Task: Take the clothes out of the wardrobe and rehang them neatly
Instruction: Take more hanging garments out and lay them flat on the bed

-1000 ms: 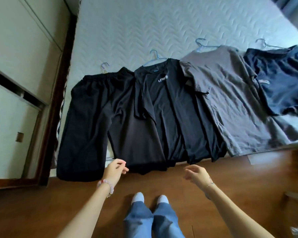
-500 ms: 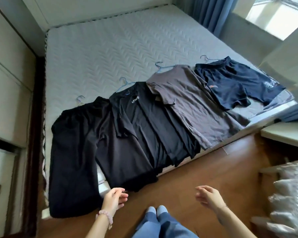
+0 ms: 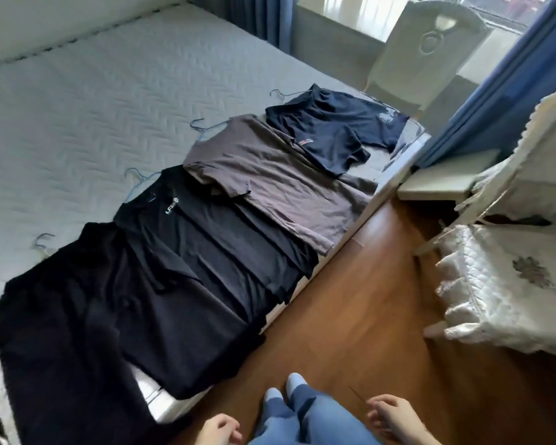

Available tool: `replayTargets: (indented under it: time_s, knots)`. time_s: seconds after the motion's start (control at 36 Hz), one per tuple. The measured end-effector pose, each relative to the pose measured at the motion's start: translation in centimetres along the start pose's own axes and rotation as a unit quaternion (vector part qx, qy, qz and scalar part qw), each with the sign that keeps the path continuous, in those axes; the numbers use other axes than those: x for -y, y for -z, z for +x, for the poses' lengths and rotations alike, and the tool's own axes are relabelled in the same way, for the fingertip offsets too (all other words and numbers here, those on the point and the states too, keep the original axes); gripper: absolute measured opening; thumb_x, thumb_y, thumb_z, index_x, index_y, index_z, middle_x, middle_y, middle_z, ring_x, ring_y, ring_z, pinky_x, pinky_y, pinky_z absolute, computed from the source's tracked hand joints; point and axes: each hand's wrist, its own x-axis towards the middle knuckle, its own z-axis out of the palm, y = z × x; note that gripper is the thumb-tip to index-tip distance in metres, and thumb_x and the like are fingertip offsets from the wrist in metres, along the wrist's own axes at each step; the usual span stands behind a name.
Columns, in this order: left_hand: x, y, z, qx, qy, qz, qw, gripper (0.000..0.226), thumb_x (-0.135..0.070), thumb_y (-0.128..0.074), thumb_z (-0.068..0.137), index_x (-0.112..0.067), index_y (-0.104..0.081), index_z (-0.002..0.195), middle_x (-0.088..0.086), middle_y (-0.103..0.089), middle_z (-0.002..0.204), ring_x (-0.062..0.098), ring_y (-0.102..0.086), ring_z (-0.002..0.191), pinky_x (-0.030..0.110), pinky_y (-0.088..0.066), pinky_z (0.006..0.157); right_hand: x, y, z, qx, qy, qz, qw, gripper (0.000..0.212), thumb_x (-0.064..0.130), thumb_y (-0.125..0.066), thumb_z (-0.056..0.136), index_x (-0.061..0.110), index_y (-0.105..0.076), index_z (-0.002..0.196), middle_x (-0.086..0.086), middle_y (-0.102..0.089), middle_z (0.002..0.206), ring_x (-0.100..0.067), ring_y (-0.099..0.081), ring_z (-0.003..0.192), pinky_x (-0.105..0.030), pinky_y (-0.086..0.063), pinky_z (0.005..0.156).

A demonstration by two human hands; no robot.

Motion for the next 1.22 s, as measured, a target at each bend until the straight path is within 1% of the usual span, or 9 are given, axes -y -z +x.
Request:
replayTargets:
  time_s: [0.11, 0.22, 0.31, 0.5, 0.75, 0.97, 1.08, 1.14, 1.22]
  knots:
    - [-5.8, -1.1, 0.2, 0.036, 0.022, 0.008, 0.999, 0.02, -0.009, -0.053, 0.09, -0.006, -0.063, 0.074, 0.004, -0.069, 0.059, 0.019, -0.06, 0.054, 0.024, -0.046, 0.053, -0.6, 0.3, 0.4, -0.037, -0.011, 0.02, 0.999, 0.015, -0.01, -0.048, 0.088, -0.011, -0.06, 0.079, -0.012, -0.055, 0.042, -0.012, -0.043, 0.029, -0.011, -0.03, 0.033]
    - [-11.4, -2.5, 1.2, 0.059, -0.004, 0.02, 0.998, 0.022, -0.006, -0.044, 0.093, -0.01, -0.061, 0.08, 0.004, -0.065, 0.068, 0.012, -0.053, 0.051, 0.018, -0.033, 0.046, -1.0, 1.4, 1.4, -0.069, -0.008, 0.049, 0.996, 0.021, -0.011, -0.048, 0.087, -0.009, -0.061, 0.071, -0.015, -0.058, 0.049, -0.022, -0.047, 0.048, -0.012, -0.036, 0.034]
    - [-16.1, -3.7, 2.2, 0.071, -0.038, 0.021, 0.996, 0.023, -0.005, -0.04, 0.094, -0.011, -0.06, 0.084, 0.003, -0.065, 0.071, 0.01, -0.052, 0.054, 0.018, -0.034, 0.048, -1.3, 2.5, 3.0, -0.08, -0.024, 0.067, 0.994, 0.023, -0.009, -0.048, 0.087, -0.005, -0.063, 0.07, -0.014, -0.061, 0.048, -0.025, -0.052, 0.055, -0.02, -0.039, 0.043]
    - [-23.9, -7.0, 4.9, 0.109, -0.065, 0.044, 0.991, 0.024, -0.006, -0.037, 0.096, -0.013, -0.056, 0.084, 0.002, -0.063, 0.076, 0.011, -0.053, 0.059, 0.018, -0.038, 0.05, 1.5, 5.5, 7.1, -0.09, -0.054, 0.083, 0.991, 0.025, -0.012, -0.043, 0.087, -0.006, -0.061, 0.07, -0.016, -0.056, 0.05, -0.018, -0.05, 0.036, -0.015, -0.035, 0.035]
    - [-29.2, -10.7, 7.9, 0.074, 0.022, 0.018, 0.997, 0.023, -0.009, -0.038, 0.096, -0.012, -0.057, 0.085, 0.003, -0.064, 0.078, 0.012, -0.055, 0.061, 0.022, -0.042, 0.056, 11.0, 11.6, 12.7, -0.045, -0.056, 0.004, 0.997, 0.024, -0.008, -0.044, 0.086, 0.001, -0.06, 0.07, -0.013, -0.055, 0.056, -0.01, -0.041, 0.031, -0.012, -0.028, 0.031]
    - [-33.8, -12.7, 10.7, 0.015, 0.076, -0.038, 0.996, 0.017, -0.004, -0.044, 0.095, -0.004, -0.057, 0.083, 0.01, -0.059, 0.071, 0.016, -0.051, 0.054, 0.019, -0.043, 0.042, 22.3, 16.4, 18.6, -0.028, 0.023, -0.033, 0.999, 0.025, -0.004, -0.044, 0.088, 0.006, -0.062, 0.073, -0.006, -0.06, 0.056, -0.005, -0.049, 0.036, -0.015, -0.038, 0.04]
    - [-37.3, -13.4, 12.3, 0.015, 0.082, -0.028, 0.996, 0.016, -0.003, -0.044, 0.095, -0.002, -0.057, 0.085, 0.01, -0.055, 0.068, 0.011, -0.044, 0.038, 0.01, -0.028, 0.028, 27.4, 18.0, 20.8, -0.025, 0.048, -0.03, 0.998, 0.028, -0.003, -0.043, 0.087, 0.01, -0.062, 0.073, -0.005, -0.063, 0.059, -0.01, -0.052, 0.046, -0.019, -0.037, 0.046]
    - [-39.3, -13.8, 13.5, 0.014, 0.084, -0.025, 0.996, 0.017, 0.0, -0.043, 0.095, 0.0, -0.056, 0.083, 0.009, -0.053, 0.064, 0.005, -0.039, 0.025, 0.009, -0.024, 0.026, 29.5, 18.6, 22.1, -0.017, 0.057, -0.024, 0.998, 0.028, -0.004, -0.043, 0.087, 0.01, -0.063, 0.074, -0.006, -0.063, 0.061, -0.013, -0.052, 0.05, -0.021, -0.038, 0.049]
    - [-42.3, -14.4, 15.5, 0.007, 0.09, -0.018, 0.996, 0.019, 0.001, -0.043, 0.094, -0.001, -0.056, 0.08, 0.008, -0.052, 0.06, 0.004, -0.036, 0.023, 0.011, -0.024, 0.026, 32.3, 19.4, 24.2, -0.009, 0.06, -0.026, 0.998, 0.028, -0.005, -0.043, 0.087, 0.009, -0.063, 0.074, -0.006, -0.063, 0.061, -0.011, -0.053, 0.048, -0.02, -0.039, 0.05]
